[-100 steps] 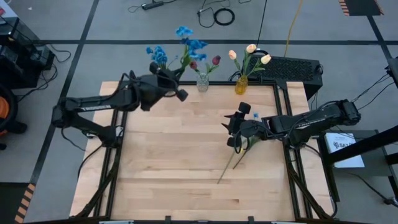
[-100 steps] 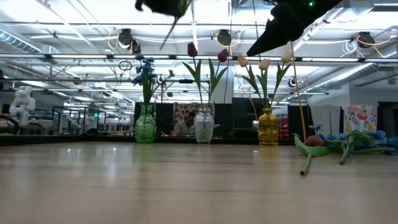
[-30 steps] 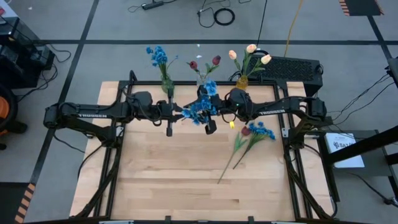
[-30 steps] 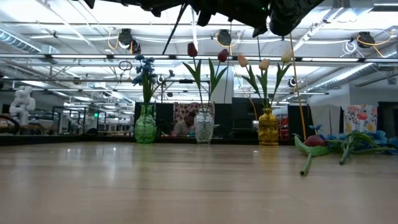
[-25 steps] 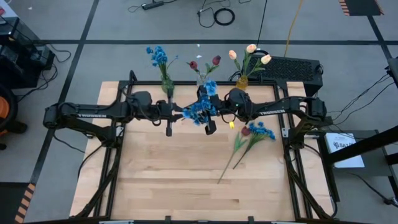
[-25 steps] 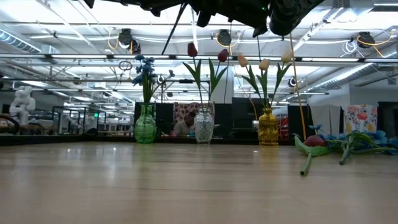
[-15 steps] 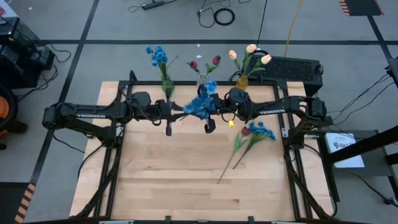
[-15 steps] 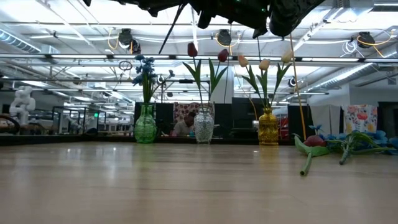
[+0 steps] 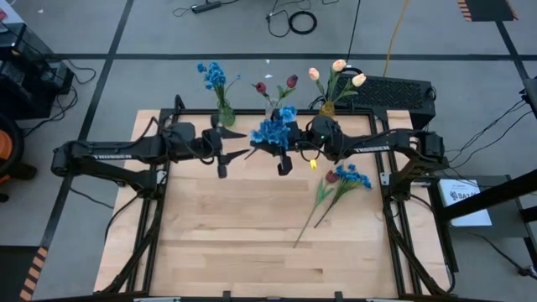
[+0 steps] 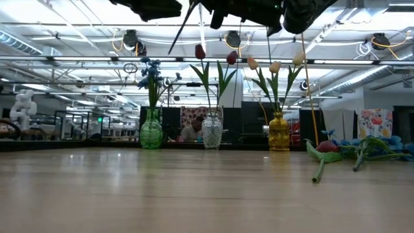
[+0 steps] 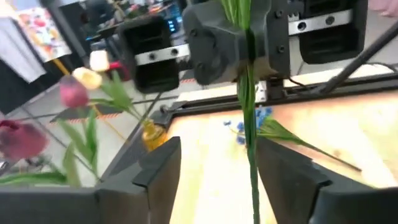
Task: Sort flowers into vase by color
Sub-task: Put the left blue flowers into the green vase
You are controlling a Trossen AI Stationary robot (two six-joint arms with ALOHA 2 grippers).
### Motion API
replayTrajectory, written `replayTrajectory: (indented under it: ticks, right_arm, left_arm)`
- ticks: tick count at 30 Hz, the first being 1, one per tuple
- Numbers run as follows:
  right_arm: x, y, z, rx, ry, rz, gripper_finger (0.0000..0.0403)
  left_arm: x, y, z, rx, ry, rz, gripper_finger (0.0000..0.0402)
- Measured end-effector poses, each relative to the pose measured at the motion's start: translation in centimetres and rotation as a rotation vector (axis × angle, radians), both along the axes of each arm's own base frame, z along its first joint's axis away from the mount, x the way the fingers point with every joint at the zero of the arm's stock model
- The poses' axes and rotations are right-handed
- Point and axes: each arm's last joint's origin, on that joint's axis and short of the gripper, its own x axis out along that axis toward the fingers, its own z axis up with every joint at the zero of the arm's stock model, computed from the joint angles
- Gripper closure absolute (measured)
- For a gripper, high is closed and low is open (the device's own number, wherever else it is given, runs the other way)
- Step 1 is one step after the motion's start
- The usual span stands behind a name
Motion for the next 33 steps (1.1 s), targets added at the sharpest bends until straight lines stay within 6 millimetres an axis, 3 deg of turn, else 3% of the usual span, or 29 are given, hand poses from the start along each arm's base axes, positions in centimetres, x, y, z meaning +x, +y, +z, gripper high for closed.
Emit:
replayTrajectory:
  ticks: [7,13,17,22,33]
  right_arm:
    - [-0.8,-0.6,1.2,-0.021,-0.041,-0.116,0.0397]
    - [-0.7,-1.5,1.9,0.000,-0.058,-0.287,0.0397]
    - [-0.6,-1.7,2.7,0.052,-0.061,-0.337,0.0397]
    - [-0.5,-1.5,3.8,0.067,-0.097,-0.356,0.0397]
    - [-0.3,-1.6,3.1,0.091,-0.023,-0.391,0.0397]
  left_arm:
    - [-0.9,-0.1,0.3,-0.075,0.000,0.024,0.0180]
    - [0.2,0.2,0.2,-0.078,-0.055,0.085,0.0180]
    - [1.0,0.8,-0.1,-0.053,-0.077,0.241,0.0180]
    - [2.4,1.0,-0.8,-0.021,-0.080,0.258,0.0180]
    - [3.9,1.4,-1.4,0.061,-0.101,0.336,0.0181]
